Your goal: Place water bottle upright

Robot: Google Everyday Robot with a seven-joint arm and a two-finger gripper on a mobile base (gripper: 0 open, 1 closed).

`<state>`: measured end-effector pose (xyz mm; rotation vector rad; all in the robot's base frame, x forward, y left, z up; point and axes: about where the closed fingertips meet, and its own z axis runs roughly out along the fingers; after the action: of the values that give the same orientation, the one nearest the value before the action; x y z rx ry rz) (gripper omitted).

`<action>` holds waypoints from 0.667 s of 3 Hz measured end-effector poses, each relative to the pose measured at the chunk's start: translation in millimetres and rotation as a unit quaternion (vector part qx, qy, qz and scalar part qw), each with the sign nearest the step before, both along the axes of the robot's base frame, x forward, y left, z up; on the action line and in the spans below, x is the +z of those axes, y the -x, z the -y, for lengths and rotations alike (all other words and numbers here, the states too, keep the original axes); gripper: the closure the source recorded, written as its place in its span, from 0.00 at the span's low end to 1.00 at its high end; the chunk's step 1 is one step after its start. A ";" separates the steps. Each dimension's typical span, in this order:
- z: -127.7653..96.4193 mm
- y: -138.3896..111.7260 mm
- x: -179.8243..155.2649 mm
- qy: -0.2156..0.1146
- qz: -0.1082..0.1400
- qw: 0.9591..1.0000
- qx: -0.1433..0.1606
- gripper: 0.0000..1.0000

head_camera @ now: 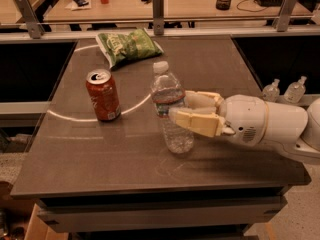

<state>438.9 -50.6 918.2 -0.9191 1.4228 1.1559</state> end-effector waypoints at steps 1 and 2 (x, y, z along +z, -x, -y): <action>2.7 8.4 -9.5 0.005 0.004 1.000 -0.015 0.83; 2.7 8.4 -6.7 0.005 0.004 1.000 -0.015 0.59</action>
Offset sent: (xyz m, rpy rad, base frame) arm -0.0392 -0.0201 -0.0360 -0.0592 0.0063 -0.1191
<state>430.4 -53.3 911.4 -0.9055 1.4321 1.1214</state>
